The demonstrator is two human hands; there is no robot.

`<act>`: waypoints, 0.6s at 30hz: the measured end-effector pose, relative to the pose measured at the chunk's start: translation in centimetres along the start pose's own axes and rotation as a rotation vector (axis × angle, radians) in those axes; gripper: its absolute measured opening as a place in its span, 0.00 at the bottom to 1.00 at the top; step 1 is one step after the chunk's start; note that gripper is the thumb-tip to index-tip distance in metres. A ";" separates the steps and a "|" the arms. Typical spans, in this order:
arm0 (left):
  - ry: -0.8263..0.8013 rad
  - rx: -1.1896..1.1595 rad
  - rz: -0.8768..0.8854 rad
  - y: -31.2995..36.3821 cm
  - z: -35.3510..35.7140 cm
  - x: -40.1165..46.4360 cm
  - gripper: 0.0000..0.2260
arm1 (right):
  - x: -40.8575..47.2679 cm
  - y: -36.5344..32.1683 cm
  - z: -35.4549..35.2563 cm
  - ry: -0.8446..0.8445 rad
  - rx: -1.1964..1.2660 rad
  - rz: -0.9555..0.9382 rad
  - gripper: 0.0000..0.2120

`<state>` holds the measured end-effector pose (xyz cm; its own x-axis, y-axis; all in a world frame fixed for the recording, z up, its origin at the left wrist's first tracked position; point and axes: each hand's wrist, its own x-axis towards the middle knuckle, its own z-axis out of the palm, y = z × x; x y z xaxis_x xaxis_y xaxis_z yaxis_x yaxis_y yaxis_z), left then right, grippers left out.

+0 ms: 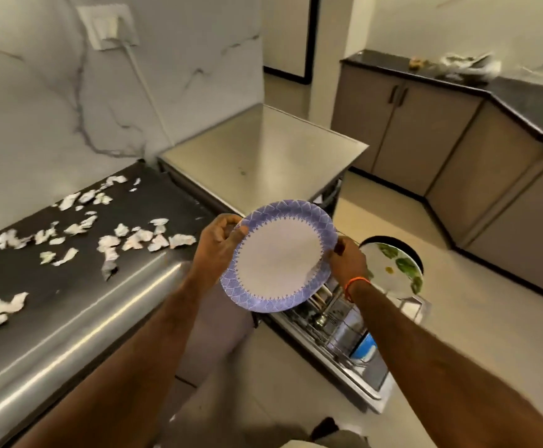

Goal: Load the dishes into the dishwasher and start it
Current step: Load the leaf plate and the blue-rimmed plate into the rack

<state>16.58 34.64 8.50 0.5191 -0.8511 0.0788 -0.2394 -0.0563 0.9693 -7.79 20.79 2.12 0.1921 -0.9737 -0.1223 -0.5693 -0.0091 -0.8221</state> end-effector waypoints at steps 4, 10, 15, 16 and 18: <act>-0.147 0.032 0.016 0.8 7.0 2.9 0.06 | 2.1 3.9 -4.8 0.076 -0.150 -0.011 0.08; -0.388 0.197 0.076 0.1 17.5 6.6 0.04 | 5.3 10.8 -10.3 0.047 -0.265 -0.025 0.08; -0.545 0.413 0.111 -1.6 24.4 8.1 0.04 | 5.1 14.8 -12.0 -0.004 -0.309 -0.040 0.09; -0.566 0.436 0.118 -2.0 25.5 8.7 0.04 | 5.3 15.7 -12.0 -0.003 -0.322 -0.029 0.08; -0.640 0.495 0.137 -2.9 27.7 10.1 0.05 | 5.7 17.4 -12.0 0.025 -0.336 0.022 0.08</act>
<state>-0.18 11.72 0.07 -0.0737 -0.9919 -0.1039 -0.6791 -0.0264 0.7335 -26.23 12.37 -6.21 0.1596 -0.9797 -0.1214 -0.8058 -0.0582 -0.5893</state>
